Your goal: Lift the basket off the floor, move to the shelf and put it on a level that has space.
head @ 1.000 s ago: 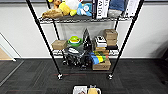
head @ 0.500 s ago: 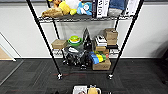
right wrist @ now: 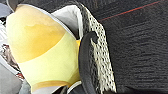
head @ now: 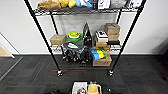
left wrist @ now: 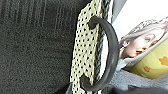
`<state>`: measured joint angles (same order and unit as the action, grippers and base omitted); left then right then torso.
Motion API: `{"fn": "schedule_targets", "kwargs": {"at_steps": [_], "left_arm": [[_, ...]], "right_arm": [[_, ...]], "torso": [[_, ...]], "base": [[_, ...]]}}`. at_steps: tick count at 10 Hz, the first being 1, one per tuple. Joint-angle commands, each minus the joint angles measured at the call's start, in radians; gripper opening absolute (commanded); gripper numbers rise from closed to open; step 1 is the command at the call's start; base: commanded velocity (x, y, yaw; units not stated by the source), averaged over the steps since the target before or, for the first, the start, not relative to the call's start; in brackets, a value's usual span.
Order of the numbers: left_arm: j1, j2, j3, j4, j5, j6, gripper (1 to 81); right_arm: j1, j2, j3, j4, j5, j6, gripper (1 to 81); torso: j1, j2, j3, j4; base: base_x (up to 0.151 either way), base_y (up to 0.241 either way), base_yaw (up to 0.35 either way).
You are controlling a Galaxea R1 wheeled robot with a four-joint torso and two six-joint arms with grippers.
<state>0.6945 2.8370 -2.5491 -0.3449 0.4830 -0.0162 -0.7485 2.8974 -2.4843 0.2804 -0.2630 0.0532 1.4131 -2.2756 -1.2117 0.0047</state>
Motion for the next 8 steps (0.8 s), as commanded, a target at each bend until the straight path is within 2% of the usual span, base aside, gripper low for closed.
{"fn": "schedule_targets", "kwargs": {"at_steps": [1, 5, 8], "left_arm": [[-0.135, 0.013, -0.015, -0.017, 0.063, -0.001, 81.1], [-0.143, 0.041, -0.048, -0.009, 0.059, 0.001, 81.1], [-0.132, 0.052, -0.057, -0.014, 0.020, 0.002, 81.1]], "right_arm": [[0.139, -0.007, -0.002, 0.039, -0.051, 0.002, 81.1], [0.136, 0.005, -0.011, 0.039, -0.042, 0.002, 81.1], [0.116, 0.054, -0.048, 0.040, -0.028, 0.002, 81.1]], "torso": [[0.000, 0.000, 0.000, 0.000], [0.000, 0.000, 0.000, 0.000], [0.000, 0.000, 0.000, 0.000]], "base": [[0.000, 0.000, 0.000], [0.000, 0.000, 0.000], [0.000, 0.000, 0.000]]}}
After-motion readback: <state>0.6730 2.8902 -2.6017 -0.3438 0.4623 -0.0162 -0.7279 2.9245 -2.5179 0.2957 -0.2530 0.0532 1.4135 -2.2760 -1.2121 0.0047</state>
